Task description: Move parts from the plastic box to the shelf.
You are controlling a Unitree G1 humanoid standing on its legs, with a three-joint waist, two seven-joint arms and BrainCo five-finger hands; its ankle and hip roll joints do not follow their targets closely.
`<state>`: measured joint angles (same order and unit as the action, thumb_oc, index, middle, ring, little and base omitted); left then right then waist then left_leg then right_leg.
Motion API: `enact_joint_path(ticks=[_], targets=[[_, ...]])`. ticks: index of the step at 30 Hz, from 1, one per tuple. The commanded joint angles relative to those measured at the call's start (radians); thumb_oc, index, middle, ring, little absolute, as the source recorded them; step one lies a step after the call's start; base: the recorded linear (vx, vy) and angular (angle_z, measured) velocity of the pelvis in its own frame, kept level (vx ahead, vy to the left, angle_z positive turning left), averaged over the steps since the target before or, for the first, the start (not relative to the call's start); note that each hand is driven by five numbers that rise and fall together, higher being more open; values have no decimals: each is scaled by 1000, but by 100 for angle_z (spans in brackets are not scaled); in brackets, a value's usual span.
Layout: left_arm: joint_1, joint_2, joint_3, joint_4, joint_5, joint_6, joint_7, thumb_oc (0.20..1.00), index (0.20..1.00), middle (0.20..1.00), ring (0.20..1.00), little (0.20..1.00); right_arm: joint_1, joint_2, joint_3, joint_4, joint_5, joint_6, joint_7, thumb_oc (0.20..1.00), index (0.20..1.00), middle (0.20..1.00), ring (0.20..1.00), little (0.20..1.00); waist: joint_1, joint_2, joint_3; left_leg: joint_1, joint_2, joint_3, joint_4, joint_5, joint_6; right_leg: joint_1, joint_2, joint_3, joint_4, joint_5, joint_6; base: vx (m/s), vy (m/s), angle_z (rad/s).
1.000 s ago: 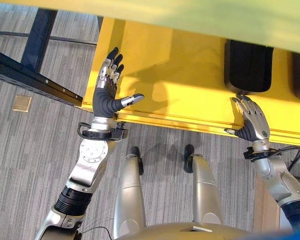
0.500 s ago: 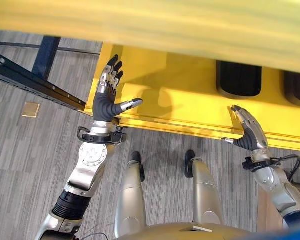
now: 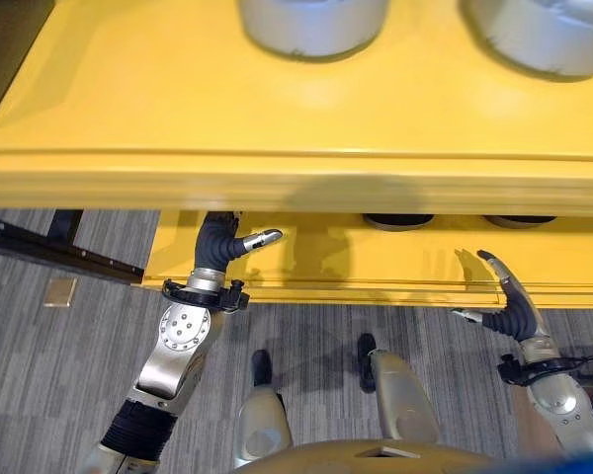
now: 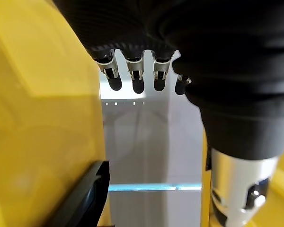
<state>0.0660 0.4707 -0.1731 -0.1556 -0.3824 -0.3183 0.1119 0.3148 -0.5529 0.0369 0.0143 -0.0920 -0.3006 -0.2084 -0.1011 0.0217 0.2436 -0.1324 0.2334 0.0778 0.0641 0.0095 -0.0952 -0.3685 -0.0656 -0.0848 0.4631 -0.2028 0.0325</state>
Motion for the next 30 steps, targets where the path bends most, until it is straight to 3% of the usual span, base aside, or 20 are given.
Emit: enact_joint_path(ticks=[1, 6, 9, 11, 13, 14, 15, 17, 19, 22, 30], targets=[[45, 1, 33, 29, -17, -38, -37, 1000, 1000, 1000, 1000, 1000, 29, -2, -50, -90, 99, -67, 44, 1000, 1000, 1000, 1000, 1000, 18, -9, -73, -49, -29, -32, -38, 172, 3, 138, 28, -29, -231, 109, 22, 73, -127, -28], [64, -20, 26, 48, -17, -30, -62, 1000, 1000, 1000, 1000, 1000, 34, -5, -68, -89, 99, -59, 44, 1000, 1000, 1000, 1000, 1000, 15, 15, -91, -34, -42, -22, -47, 230, -9, 220, 28, -46, -343, 138, 12, 22, -80, 11], [44, -38, 7, 70, -12, -28, -76, 1000, 1000, 1000, 1000, 1000, 29, 3, -73, -81, 92, -57, 29, 1000, 1000, 1000, 1000, 1000, -10, 17, -102, -31, -69, 62, -20, 194, 0, 259, 18, -61, -396, 162, 7, 8, -61, 39], [33, -46, -5, 71, -12, -31, -86, 1000, 1000, 1000, 1000, 1000, 29, 8, -72, -71, 81, -50, 25, 1000, 1000, 1000, 1000, 1000, -11, 15, -104, -24, -134, 60, 6, 121, 25, 281, 10, -67, -423, 174, 13, 39, -20, 49], [30, -57, -6, 64, 2, -31, -80, 1000, 1000, 1000, 1000, 1000, 26, 25, -53, -47, 88, -45, 35, 1000, 1000, 1000, 1000, 1000, 13, 17, -113, -22, -274, -48, 12, 44, 66, 288, 20, -34, -430, 185, 21, 121, 9, 10], [32, -67, -3, 58, 16, -24, -77, 1000, 1000, 1000, 1000, 1000, 4, 43, -27, -26, 97, -41, 44, 1000, 1000, 1000, 1000, 1000, 37, 16, -119, -26, -362, -183, 2, 26, 91, 290, 49, 9, -428, 192, 20, 142, 18, -53], [26, -70, 0, 53, 23, -22, -72, 1000, 1000, 1000, 1000, 1000, -15, 53, -14, -12, 106, -38, 44, 1000, 1000, 1000, 1000, 1000, 47, 15, -119, -38, -393, -243, 12, 39, 94, 286, 59, 36, -426, 201, 20, 95, 6, -94], [24, -70, 2, 49, 20, -21, -79, 1000, 1000, 1000, 1000, 1000, -41, 63, 5, 1, 116, -37, 50, 1000, 1000, 1000, 1000, 1000, 52, 13, -125, -30, -418, -281, 10, 24, 109, 283, 71, 65, -424, 198, 23, 65, 48, -120], [26, -75, -2, 61, 20, -28, -87, 1000, 1000, 1000, 1000, 1000, -63, 78, 27, 18, 132, -34, 63, 1000, 1000, 1000, 1000, 1000, 49, 15, -141, 6, -406, -269, -36, 29, 130, 288, 84, 94, -436, 207, 23, 89, 104, -76], [12, -78, -7, 68, 5, -20, -84, 1000, 1000, 1000, 1000, 1000, -75, 112, 27, 33, 204, -26, 75, 1000, 1000, 1000, 1000, 1000, 39, 5, -157, 18, -398, -238, -39, 23, 132, 292, 77, 102, -448, 213, 32, 47, 87, -60], [16, -83, -19, 87, 5, -2, -79, 1000, 1000, 1000, 1000, 1000, -109, 135, 69, 43, 229, -2, 101, 1000, 1000, 1000, 1000, 1000, 42, -8, -173, 93, -378, -167, -88, 6, 160, 304, 90, 170, -425, 223, 52, 33, 77, -46]])
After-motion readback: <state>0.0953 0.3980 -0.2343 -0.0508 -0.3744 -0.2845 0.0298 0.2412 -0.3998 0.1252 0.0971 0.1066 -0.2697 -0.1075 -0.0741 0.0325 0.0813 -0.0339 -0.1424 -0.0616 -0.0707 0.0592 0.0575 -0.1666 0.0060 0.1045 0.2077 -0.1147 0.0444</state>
